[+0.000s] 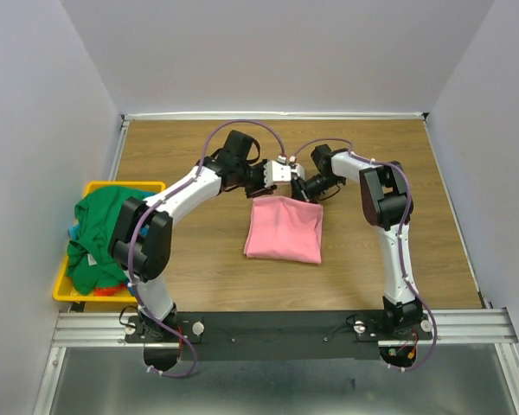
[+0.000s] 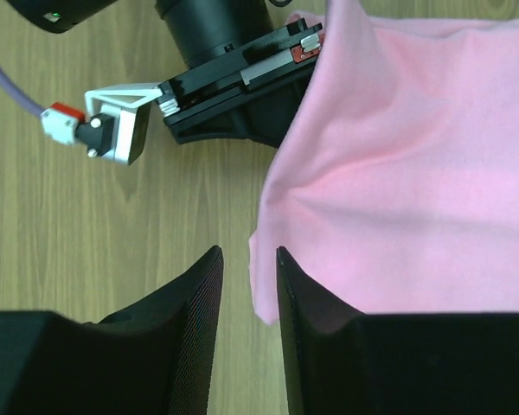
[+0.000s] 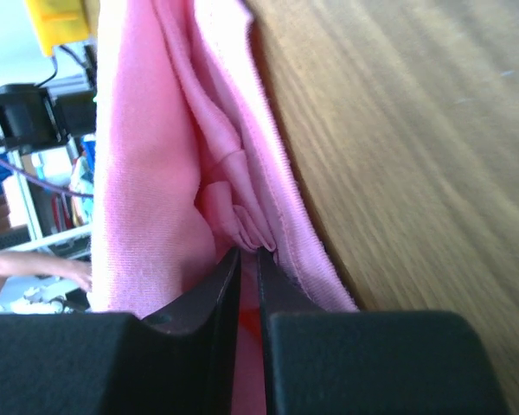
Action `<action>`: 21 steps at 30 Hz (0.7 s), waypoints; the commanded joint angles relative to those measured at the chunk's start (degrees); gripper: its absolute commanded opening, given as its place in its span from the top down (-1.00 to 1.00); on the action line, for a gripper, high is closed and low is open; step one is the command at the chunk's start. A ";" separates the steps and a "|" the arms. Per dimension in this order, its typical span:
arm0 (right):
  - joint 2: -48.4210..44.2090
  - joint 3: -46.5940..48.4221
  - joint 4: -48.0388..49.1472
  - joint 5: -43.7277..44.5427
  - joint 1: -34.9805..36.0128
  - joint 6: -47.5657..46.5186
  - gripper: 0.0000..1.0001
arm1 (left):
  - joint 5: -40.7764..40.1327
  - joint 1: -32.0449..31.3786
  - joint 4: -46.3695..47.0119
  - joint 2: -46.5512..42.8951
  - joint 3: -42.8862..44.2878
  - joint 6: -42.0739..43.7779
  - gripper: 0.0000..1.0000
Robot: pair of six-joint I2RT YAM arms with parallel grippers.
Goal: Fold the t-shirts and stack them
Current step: Smooth out wrinkles on the folded tshirt
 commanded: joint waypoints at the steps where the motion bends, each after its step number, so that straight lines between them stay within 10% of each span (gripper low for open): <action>1: -2.73 2.61 1.03 7.55 0.30 1.64 0.59 | 4.98 1.54 -6.16 -2.57 -1.31 -4.23 0.25; 21: -9.76 10.88 -2.83 24.87 -1.19 0.33 0.17 | 8.59 5.50 -2.56 11.14 1.58 -20.40 0.44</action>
